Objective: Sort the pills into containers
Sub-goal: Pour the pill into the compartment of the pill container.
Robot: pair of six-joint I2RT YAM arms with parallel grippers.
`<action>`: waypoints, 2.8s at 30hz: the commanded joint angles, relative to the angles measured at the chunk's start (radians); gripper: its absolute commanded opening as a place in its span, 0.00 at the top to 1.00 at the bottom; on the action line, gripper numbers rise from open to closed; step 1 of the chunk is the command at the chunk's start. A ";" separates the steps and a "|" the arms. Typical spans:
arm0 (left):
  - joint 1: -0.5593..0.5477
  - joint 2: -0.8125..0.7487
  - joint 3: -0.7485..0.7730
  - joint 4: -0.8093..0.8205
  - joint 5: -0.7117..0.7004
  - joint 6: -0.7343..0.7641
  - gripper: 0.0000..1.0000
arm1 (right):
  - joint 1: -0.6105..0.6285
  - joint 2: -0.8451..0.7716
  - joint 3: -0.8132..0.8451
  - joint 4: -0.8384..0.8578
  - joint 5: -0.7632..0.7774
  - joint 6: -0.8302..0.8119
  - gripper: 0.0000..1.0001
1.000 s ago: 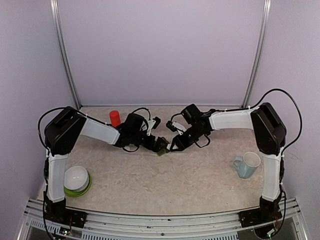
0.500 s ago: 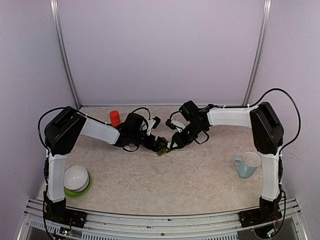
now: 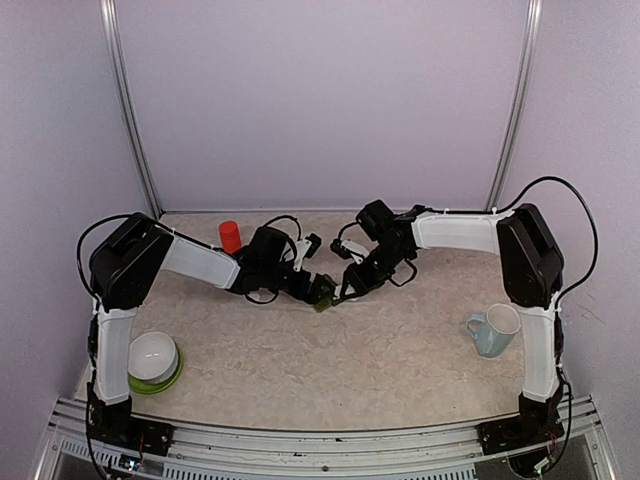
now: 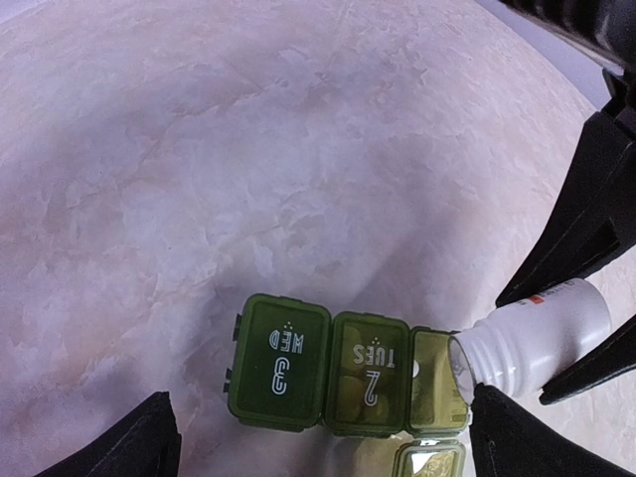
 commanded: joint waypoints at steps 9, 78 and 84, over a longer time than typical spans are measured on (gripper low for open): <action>-0.011 0.026 0.020 -0.009 0.016 0.015 0.01 | 0.017 0.033 0.077 -0.038 -0.041 0.005 1.00; 0.026 0.121 0.153 -0.043 0.122 0.046 0.12 | 0.029 0.056 0.151 -0.141 0.002 -0.017 0.99; 0.033 0.132 0.154 -0.041 0.143 0.047 0.16 | 0.027 0.059 0.156 -0.142 0.017 -0.017 0.99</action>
